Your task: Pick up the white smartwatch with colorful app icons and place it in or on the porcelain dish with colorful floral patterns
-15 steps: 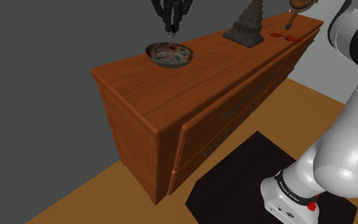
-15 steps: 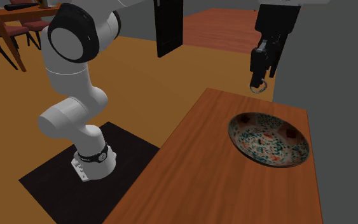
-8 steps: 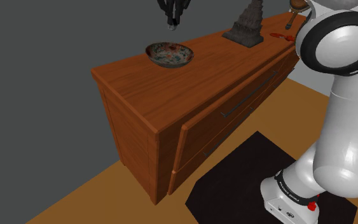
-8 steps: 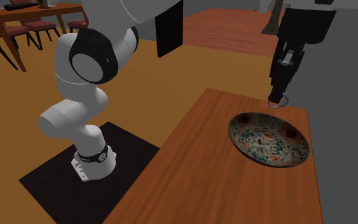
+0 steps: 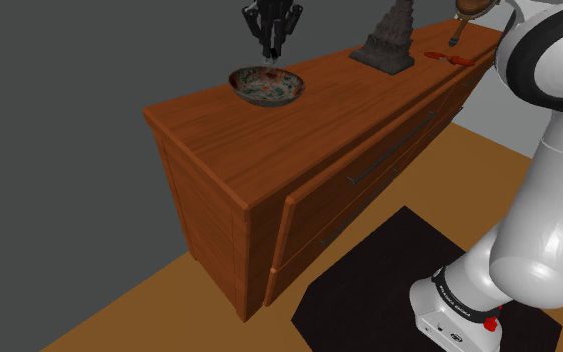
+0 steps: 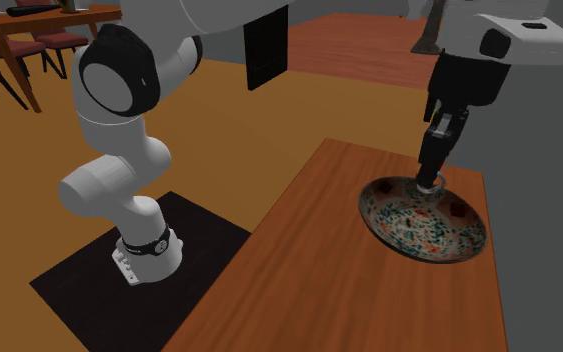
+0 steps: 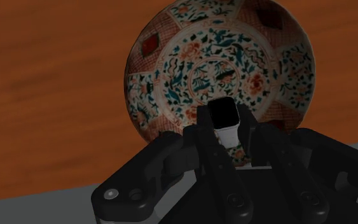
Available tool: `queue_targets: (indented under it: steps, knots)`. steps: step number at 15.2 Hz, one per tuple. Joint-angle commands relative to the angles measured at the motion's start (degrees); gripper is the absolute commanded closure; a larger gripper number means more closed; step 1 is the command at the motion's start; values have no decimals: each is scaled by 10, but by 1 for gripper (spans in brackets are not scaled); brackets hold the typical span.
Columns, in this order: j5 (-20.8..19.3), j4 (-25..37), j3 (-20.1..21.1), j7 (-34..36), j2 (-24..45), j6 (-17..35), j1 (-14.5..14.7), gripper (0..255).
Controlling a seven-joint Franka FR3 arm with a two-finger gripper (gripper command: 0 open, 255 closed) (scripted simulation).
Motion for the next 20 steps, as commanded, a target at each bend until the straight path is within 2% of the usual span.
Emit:
queue_targets:
  steps: [1, 7, 14, 15, 20]
  knots:
    - [5, -38, 0, 1, -14, 25, -5, 255]
    - [12, -114, 0, 2, -36, 80, -15, 255]
    - [12, -114, 0, 2, -36, 80, -15, 255]
    - [12, -114, 0, 2, -36, 80, -15, 0]
    - [12, -114, 0, 2, -36, 80, -15, 0]
